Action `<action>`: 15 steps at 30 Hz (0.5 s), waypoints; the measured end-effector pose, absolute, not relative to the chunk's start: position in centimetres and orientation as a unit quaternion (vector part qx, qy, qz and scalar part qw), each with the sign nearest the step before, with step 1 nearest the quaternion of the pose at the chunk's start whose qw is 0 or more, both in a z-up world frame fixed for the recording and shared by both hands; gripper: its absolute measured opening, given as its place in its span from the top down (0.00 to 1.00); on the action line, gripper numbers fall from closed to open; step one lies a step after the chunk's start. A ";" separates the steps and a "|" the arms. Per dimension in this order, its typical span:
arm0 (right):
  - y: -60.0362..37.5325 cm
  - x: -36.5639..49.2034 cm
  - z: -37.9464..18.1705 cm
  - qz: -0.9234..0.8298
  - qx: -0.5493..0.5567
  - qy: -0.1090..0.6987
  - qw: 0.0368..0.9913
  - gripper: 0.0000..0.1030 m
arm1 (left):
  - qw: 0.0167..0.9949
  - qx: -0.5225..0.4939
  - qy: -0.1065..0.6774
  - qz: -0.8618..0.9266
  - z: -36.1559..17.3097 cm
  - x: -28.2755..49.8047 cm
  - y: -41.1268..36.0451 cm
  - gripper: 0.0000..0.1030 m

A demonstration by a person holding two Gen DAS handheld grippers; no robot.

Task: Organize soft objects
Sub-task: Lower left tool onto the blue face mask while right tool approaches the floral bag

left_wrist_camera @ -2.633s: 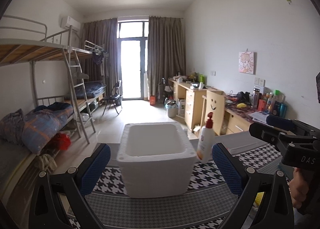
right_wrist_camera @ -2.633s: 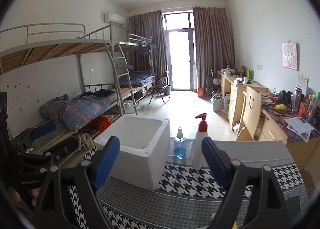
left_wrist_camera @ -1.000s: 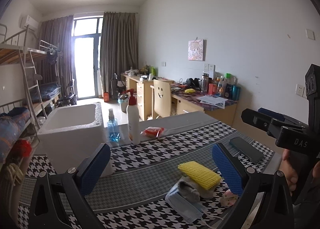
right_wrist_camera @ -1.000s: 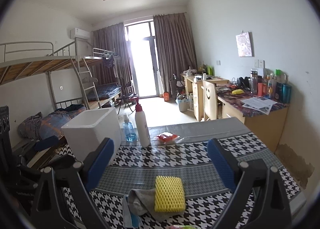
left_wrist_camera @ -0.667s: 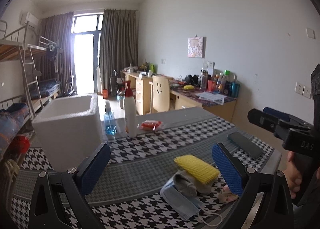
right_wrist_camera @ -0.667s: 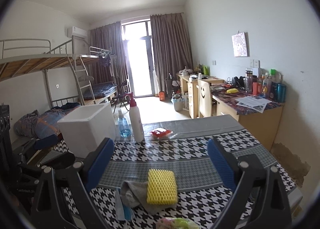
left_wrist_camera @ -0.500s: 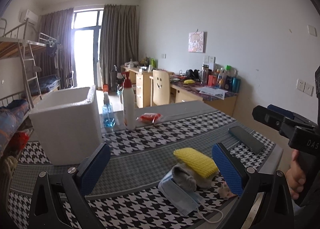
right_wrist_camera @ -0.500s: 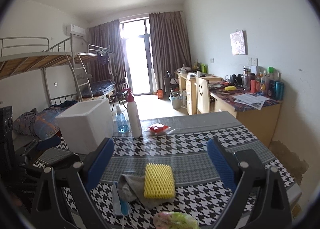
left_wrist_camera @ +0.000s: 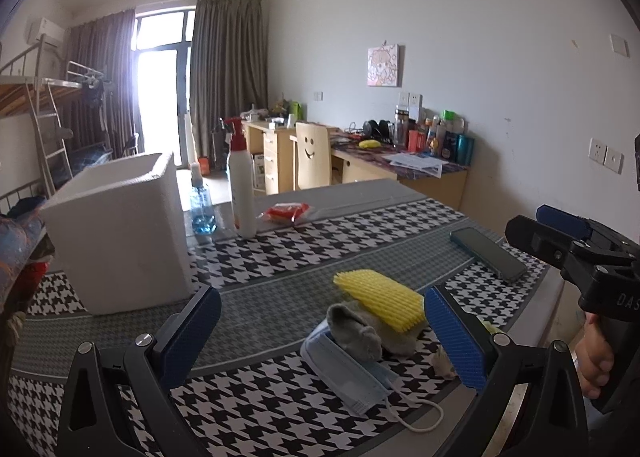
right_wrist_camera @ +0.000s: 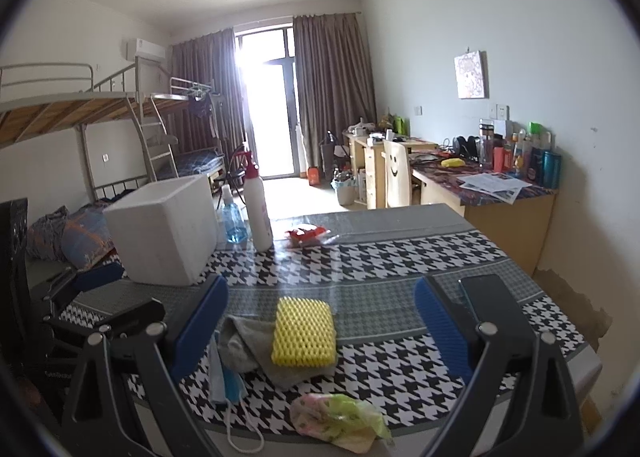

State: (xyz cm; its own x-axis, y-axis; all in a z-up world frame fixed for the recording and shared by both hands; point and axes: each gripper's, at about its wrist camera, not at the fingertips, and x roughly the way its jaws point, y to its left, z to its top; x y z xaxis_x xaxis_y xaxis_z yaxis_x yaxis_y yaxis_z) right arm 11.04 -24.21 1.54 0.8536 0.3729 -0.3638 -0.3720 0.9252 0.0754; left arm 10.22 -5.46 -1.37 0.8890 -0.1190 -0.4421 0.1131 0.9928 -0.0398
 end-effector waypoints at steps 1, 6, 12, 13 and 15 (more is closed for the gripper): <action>-24.2 10.9 1.4 0.193 0.001 0.191 0.962 0.06 | 0.972 -0.007 0.228 -0.059 -1.5 10.2 -5.5 0.01; -24.5 10.7 0.8 0.196 0.009 0.197 0.961 0.06 | 0.971 -0.003 0.233 -0.057 -2.0 10.2 -5.9 0.01; -24.8 10.5 0.0 0.193 0.008 0.207 0.959 0.06 | 0.967 0.000 0.249 -0.056 -3.1 10.4 -6.4 0.01; -24.8 10.4 -0.2 0.192 0.007 0.210 0.959 0.06 | 0.966 0.000 0.253 -0.056 -3.3 10.5 -6.5 0.01; -25.0 10.3 -0.6 0.192 0.006 0.215 0.958 0.06 | 0.965 0.004 0.258 -0.055 -3.6 10.6 -6.6 0.01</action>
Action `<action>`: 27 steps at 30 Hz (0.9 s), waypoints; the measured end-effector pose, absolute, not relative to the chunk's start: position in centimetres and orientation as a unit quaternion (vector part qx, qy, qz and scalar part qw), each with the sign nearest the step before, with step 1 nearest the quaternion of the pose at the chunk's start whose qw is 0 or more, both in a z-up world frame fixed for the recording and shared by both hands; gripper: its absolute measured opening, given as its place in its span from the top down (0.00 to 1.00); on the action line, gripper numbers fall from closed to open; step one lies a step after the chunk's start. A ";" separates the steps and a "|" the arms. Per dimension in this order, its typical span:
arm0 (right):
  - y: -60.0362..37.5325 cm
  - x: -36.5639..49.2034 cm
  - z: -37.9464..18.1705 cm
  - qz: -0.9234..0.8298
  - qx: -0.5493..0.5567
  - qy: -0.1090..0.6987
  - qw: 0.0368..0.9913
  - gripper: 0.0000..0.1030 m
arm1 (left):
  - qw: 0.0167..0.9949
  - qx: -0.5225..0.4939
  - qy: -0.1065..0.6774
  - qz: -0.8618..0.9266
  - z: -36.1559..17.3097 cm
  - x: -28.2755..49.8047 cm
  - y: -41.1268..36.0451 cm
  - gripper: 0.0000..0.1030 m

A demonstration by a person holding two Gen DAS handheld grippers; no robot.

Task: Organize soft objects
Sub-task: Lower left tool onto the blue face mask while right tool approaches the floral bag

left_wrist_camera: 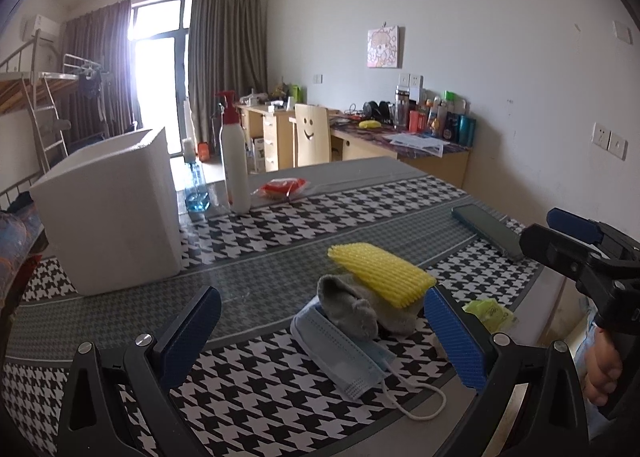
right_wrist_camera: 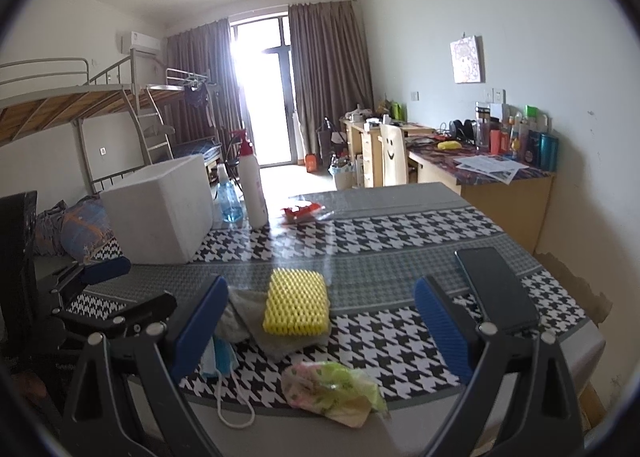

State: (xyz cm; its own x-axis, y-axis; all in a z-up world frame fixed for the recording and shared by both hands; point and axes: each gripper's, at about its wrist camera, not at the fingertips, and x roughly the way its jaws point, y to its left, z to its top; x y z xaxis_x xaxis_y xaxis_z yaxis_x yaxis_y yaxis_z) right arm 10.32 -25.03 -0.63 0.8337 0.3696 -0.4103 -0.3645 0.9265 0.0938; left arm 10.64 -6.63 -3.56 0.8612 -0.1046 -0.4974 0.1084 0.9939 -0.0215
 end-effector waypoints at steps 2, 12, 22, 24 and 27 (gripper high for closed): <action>-25.2 10.2 -1.0 0.191 0.005 0.219 0.957 0.06 | 0.964 0.009 0.260 -0.051 -3.9 10.7 -6.9 0.01; -26.0 10.1 -3.0 0.188 0.012 0.246 0.951 0.06 | 0.956 0.004 0.290 -0.047 -5.6 11.3 -7.0 0.01; -26.2 10.1 -4.4 0.188 0.011 0.268 0.945 0.06 | 0.946 0.005 0.319 -0.051 -7.1 12.2 -7.8 0.01; -26.2 10.1 -4.8 0.188 0.010 0.273 0.943 0.06 | 0.945 0.003 0.324 -0.050 -7.4 12.4 -7.8 0.01; -26.2 10.0 -5.2 0.191 0.010 0.278 0.941 0.06 | 0.941 0.001 0.335 -0.049 -7.8 12.8 -7.9 0.01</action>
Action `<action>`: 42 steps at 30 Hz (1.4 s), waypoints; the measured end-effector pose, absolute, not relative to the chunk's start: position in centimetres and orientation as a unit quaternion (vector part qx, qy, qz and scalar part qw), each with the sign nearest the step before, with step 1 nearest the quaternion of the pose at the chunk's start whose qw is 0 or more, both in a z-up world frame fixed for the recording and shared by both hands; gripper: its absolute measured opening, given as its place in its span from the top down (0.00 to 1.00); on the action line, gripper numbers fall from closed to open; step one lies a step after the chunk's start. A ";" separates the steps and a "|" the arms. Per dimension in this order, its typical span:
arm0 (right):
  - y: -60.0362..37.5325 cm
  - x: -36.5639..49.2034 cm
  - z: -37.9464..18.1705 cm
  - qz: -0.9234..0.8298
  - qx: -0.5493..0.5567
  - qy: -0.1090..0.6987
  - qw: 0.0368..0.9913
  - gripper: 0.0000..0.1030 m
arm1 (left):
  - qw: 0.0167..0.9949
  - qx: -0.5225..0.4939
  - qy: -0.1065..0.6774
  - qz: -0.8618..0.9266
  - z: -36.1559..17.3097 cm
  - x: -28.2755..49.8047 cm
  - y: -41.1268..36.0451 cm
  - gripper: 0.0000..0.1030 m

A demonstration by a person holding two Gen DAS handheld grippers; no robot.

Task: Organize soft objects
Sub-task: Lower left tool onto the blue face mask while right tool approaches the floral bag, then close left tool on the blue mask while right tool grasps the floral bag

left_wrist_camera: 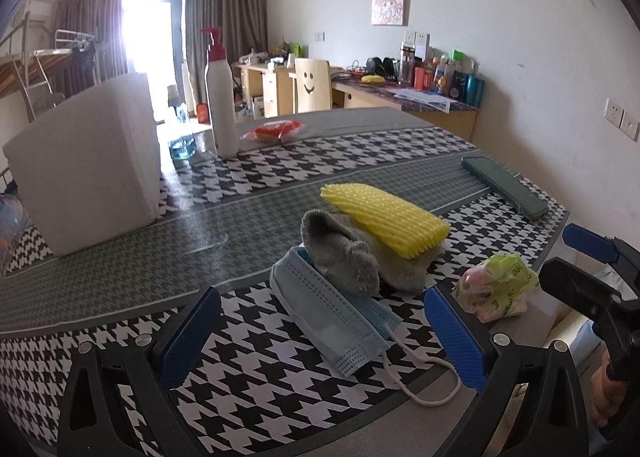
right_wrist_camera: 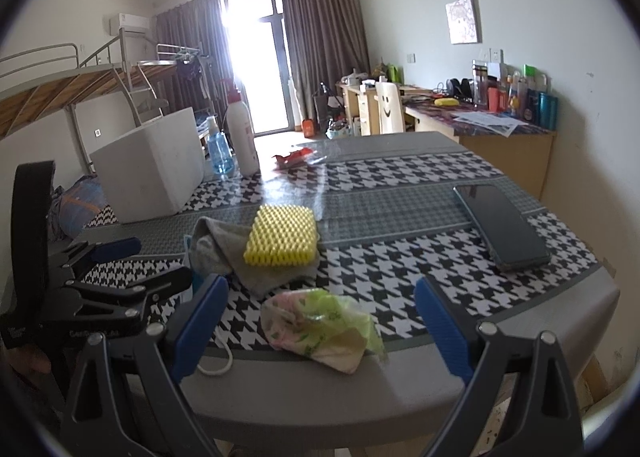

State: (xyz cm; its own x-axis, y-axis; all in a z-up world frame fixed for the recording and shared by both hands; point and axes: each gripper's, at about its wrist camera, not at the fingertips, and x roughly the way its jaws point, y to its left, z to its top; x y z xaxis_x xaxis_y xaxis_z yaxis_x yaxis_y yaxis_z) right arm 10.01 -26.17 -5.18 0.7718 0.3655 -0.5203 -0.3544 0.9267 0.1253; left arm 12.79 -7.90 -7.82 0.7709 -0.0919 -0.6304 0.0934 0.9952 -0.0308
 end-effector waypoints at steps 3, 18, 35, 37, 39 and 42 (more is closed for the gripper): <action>-26.2 10.1 -5.6 0.190 0.010 0.283 0.940 0.06 | 0.938 0.002 0.343 -0.046 -8.2 13.1 -8.0 0.01; -27.0 10.3 -6.3 0.188 0.024 0.296 0.936 0.06 | 0.925 0.013 0.380 -0.014 -9.8 14.8 -8.7 0.12; -26.7 10.7 -7.5 0.194 0.018 0.315 0.929 0.06 | 0.911 0.008 0.411 -0.032 -10.8 15.1 -9.0 0.63; -26.5 10.8 -7.7 0.195 0.015 0.318 0.928 0.06 | 0.910 0.007 0.413 -0.034 -10.7 15.0 -8.7 0.68; -26.4 10.9 -7.8 0.195 0.013 0.321 0.927 0.06 | 0.909 0.002 0.415 -0.037 -10.7 15.0 -8.3 0.73; -26.3 11.0 -7.9 0.195 0.010 0.324 0.926 0.07 | 0.910 0.006 0.412 -0.036 -10.7 14.6 -8.3 0.78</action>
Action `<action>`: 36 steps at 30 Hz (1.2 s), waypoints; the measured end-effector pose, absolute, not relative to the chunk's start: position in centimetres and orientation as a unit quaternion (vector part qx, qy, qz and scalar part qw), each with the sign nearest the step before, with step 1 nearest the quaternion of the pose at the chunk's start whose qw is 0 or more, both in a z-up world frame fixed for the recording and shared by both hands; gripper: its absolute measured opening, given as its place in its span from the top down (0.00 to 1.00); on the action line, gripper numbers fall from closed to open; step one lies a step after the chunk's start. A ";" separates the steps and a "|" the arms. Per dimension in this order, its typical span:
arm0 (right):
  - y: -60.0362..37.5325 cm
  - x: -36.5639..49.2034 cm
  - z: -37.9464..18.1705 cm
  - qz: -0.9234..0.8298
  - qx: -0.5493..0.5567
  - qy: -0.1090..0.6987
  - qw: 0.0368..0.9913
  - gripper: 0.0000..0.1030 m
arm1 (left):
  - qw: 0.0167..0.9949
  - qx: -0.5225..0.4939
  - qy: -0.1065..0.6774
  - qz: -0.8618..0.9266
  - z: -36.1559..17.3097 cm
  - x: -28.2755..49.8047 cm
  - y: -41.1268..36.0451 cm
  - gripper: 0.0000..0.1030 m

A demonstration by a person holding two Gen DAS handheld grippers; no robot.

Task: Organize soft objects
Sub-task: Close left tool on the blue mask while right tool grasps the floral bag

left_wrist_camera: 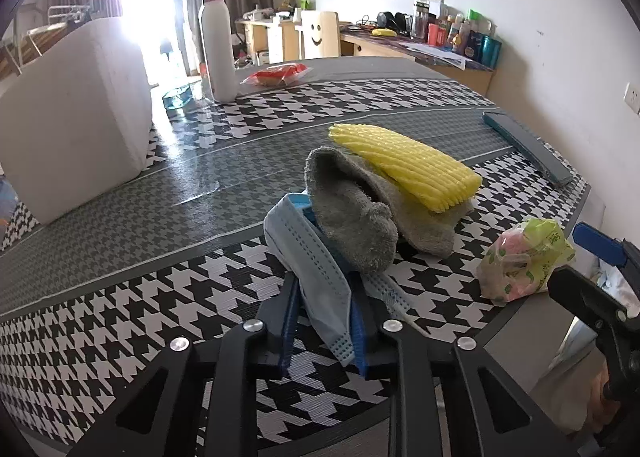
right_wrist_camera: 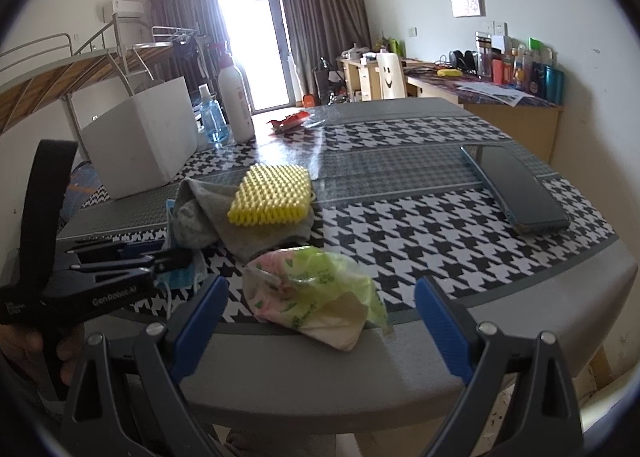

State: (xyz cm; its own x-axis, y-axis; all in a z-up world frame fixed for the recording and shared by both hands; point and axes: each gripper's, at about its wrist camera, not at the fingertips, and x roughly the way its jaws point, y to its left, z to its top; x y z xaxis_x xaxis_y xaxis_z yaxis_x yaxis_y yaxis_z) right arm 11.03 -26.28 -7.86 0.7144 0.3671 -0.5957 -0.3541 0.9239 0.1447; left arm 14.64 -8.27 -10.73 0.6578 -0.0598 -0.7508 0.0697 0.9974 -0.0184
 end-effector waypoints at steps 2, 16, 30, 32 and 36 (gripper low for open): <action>-26.2 11.1 -7.9 0.195 0.011 0.325 0.925 0.07 | 0.910 0.008 0.412 -0.041 -10.7 14.4 -8.3 0.80; -24.6 11.9 -8.6 0.192 -0.003 0.341 0.920 0.18 | 0.912 0.007 0.407 -0.053 -9.6 12.7 -6.2 0.86; -24.6 11.9 -9.0 0.191 -0.011 0.359 0.913 0.60 | 0.904 0.032 0.423 -0.060 -10.4 12.5 -7.1 0.67; -24.8 11.8 -8.9 0.190 -0.012 0.357 0.915 0.61 | 0.902 0.036 0.425 -0.064 -10.5 12.4 -7.3 0.65; -25.2 11.6 -8.3 0.184 -0.010 0.347 0.920 0.62 | 0.902 0.036 0.425 -0.066 -10.6 12.3 -7.4 0.65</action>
